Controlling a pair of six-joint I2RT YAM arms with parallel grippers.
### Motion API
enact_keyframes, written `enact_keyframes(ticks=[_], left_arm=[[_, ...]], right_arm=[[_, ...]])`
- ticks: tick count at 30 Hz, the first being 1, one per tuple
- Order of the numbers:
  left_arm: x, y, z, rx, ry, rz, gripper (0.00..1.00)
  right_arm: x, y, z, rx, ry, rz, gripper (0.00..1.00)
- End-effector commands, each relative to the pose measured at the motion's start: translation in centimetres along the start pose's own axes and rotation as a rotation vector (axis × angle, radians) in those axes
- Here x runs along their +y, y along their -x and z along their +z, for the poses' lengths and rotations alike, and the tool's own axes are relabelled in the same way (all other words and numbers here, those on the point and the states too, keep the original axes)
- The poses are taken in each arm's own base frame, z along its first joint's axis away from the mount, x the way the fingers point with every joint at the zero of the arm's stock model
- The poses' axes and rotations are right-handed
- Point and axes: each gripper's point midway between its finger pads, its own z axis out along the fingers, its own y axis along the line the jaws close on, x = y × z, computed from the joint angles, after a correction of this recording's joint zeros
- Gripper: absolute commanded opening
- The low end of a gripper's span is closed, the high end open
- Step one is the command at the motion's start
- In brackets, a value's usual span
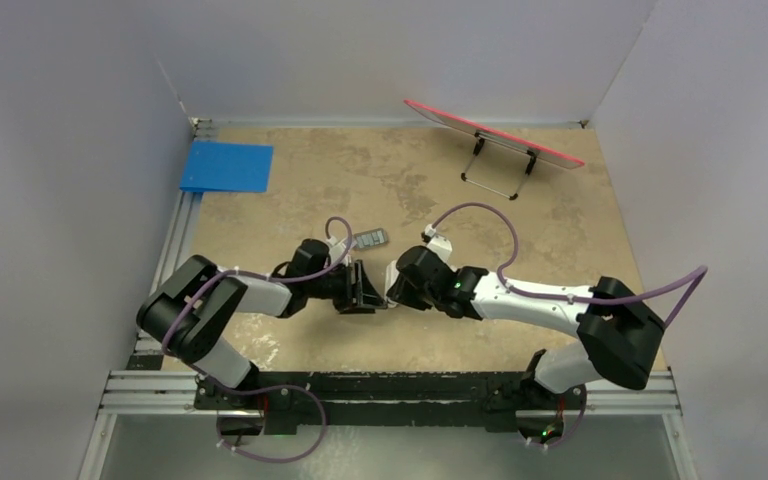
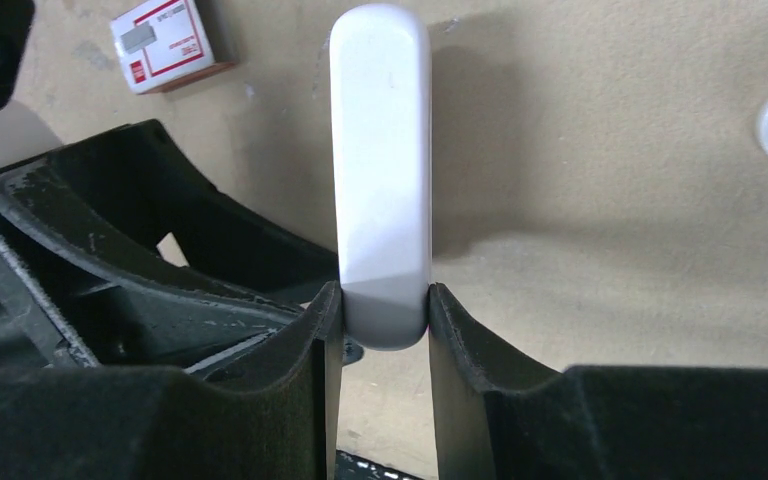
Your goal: Load the staples into the stapler
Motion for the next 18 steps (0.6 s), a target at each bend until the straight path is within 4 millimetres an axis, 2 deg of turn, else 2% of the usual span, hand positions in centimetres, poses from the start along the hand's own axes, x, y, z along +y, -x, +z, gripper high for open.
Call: enact_keyframes(ticks=[1,4,9,15,18], left_arm=[[-2.3,1.4,0.6,-0.043,-0.094,0.066,0.53],[-1.6,2.0,1.2,-0.055,-0.066,0.058,0.51],[-0.3,2.3,2.0,-0.058,-0.027,0.042,0.33],[-0.5,2.2,2.0,-0.053,-0.053,0.082,0.22],[-0.6,2.0,2.1,-0.050,-0.063,0.105,0.12]], right_arm=[[2.6,1.0,-0.9,-0.023,0.118,0.045,0.22],[2.9,0.9,-0.7,-0.014,0.127,0.034,0.22],[2.8,1.3,-0.5,-0.011,0.148,0.034,0.21],[3.0,2.2,-0.5,-0.006,0.162,0.031,0.21],[3.0,2.4,-0.6,0.001,0.162,0.024,0.20]])
